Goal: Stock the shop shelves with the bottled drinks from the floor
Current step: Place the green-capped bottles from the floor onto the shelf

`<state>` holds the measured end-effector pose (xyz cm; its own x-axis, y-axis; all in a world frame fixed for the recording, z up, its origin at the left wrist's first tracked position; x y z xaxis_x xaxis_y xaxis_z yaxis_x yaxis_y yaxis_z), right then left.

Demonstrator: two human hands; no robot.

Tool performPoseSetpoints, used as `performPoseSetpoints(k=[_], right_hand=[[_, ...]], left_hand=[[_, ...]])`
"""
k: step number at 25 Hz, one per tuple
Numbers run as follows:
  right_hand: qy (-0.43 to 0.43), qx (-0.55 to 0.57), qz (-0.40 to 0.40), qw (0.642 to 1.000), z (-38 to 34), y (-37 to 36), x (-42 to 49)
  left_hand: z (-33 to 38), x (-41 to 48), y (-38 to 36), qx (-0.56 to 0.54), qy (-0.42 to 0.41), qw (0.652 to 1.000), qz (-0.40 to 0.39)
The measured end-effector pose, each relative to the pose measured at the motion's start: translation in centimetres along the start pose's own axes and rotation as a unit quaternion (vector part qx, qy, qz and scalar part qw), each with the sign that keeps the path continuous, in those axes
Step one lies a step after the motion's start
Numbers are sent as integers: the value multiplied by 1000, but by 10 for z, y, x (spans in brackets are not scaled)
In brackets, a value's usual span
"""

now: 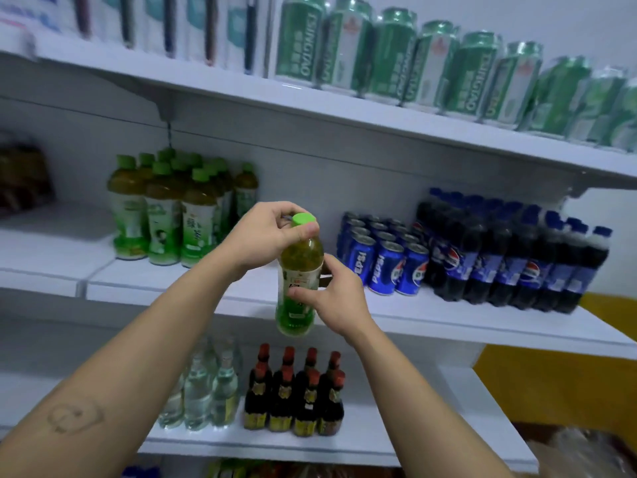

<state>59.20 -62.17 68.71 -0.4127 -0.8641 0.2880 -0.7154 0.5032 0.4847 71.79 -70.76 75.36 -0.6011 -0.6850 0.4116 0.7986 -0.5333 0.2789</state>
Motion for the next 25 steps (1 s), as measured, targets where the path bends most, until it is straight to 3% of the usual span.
performPoseSetpoints(k=[6, 12, 21, 25], right_hand=[[-52, 72, 38, 995, -9, -68, 79], [-89, 72, 90, 989, -2, -110, 155], [-104, -12, 61, 993, 7, -142, 232], [-59, -44, 27, 997, 7, -145, 257]], left_hand=[[-57, 49, 64, -17, 6, 997, 72], [-148, 66, 75, -6, 130, 989, 76], [-205, 102, 79, 33, 156, 981, 108], [-212, 112, 71, 56, 177, 976, 114]])
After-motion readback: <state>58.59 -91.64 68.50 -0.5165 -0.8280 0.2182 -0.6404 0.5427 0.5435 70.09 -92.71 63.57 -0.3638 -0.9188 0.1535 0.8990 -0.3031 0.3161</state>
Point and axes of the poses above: each hand's wrist, its own x-axis towards the middle knuckle, its own y-axis out of the back of the hand, z = x × y, the point moved 3 cm from there along x, towards the middle knuckle
